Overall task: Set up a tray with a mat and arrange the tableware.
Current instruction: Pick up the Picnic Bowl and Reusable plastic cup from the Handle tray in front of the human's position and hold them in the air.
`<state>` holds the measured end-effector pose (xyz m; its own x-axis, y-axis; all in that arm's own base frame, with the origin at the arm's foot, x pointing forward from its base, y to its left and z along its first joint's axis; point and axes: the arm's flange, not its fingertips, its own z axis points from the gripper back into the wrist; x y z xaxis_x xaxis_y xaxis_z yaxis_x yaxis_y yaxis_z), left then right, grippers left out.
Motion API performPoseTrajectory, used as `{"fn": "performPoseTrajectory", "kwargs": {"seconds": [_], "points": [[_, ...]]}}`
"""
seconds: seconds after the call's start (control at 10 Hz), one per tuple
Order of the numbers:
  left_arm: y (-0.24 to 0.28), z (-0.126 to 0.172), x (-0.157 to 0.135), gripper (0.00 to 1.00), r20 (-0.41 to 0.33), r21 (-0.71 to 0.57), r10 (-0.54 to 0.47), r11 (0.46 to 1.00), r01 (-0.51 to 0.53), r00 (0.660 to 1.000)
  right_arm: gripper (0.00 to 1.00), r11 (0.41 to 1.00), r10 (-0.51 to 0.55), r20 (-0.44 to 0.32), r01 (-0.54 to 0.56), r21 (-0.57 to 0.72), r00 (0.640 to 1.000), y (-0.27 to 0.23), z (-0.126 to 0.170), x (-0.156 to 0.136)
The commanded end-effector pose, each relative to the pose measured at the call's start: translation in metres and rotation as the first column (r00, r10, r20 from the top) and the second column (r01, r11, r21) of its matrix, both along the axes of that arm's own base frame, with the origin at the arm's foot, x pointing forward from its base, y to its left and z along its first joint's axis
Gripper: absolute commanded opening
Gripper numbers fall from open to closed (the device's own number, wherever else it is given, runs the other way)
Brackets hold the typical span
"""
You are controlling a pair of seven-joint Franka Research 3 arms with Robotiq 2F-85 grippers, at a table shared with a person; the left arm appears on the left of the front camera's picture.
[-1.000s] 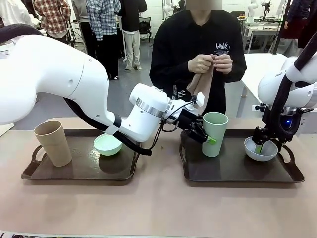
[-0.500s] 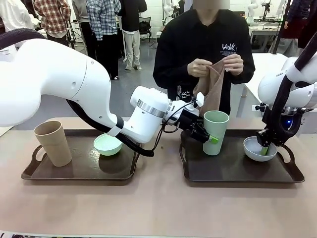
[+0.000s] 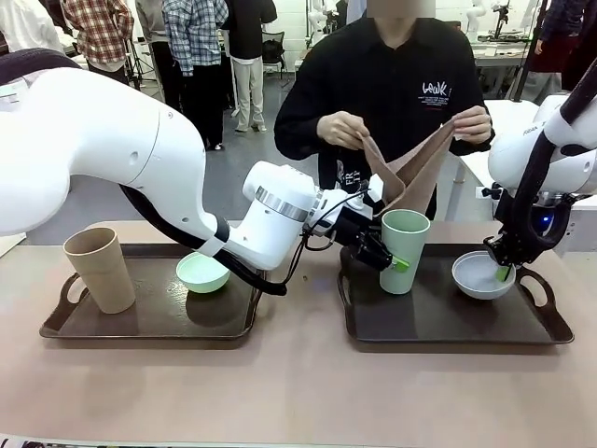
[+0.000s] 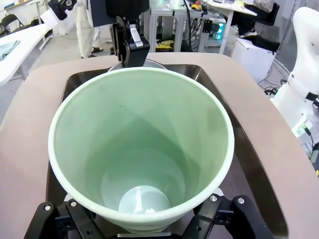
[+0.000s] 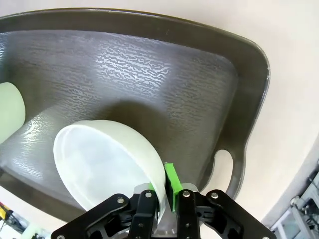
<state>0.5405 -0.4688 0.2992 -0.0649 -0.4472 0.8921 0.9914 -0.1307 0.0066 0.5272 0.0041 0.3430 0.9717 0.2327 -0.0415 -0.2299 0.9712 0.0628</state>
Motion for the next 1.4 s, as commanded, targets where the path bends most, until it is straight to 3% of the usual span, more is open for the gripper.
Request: {"fn": "performPoseTrajectory", "kwargs": {"seconds": [0.0,0.1,0.3,0.7,0.9,1.0,1.1,1.2,1.3], "points": [[0.008,0.007,-0.009,0.29,-0.010,0.007,0.017,1.000,-0.017,1.000,0.00,1.000,0.008,-0.019,-0.008,-0.026,1.000,-0.002,-0.013,-0.001],[0.010,0.010,-0.011,0.00,-0.022,0.002,0.019,1.000,-0.019,1.000,0.00,1.000,0.010,-0.021,-0.010,-0.025,1.000,-0.002,-0.012,-0.001],[0.021,0.037,-0.036,0.00,-0.037,-0.009,0.006,1.000,-0.006,0.999,0.00,0.998,0.059,-0.010,-0.059,0.020,0.998,0.003,0.012,-0.010],[0.041,0.155,-0.122,0.00,0.167,-0.008,0.005,1.000,-0.004,0.986,0.00,0.982,0.182,0.161,-0.187,0.019,0.970,0.021,0.137,-0.091],[0.045,0.201,-0.154,0.00,0.263,-0.014,-0.003,1.000,0.006,0.965,0.00,0.980,0.195,0.223,-0.196,-0.019,0.955,0.024,0.178,-0.126],[0.047,0.219,-0.162,0.00,0.309,-0.018,0.012,1.000,-0.007,0.951,0.00,0.981,0.194,0.237,-0.186,-0.054,0.952,0.025,0.191,-0.137],[0.057,0.223,-0.158,0.00,0.328,-0.044,0.069,0.997,-0.058,0.942,0.00,0.983,0.183,0.198,-0.172,-0.071,0.963,0.024,0.188,-0.135],[0.040,0.222,-0.153,0.00,0.278,-0.011,-0.025,1.000,0.029,0.960,0.00,0.982,0.189,0.229,-0.188,-0.026,0.955,0.027,0.200,-0.129],[0.040,0.222,-0.153,0.00,0.278,-0.011,-0.025,1.000,0.029,0.960,0.00,0.982,0.189,0.229,-0.188,-0.026,0.955,0.027,0.200,-0.129]]}}
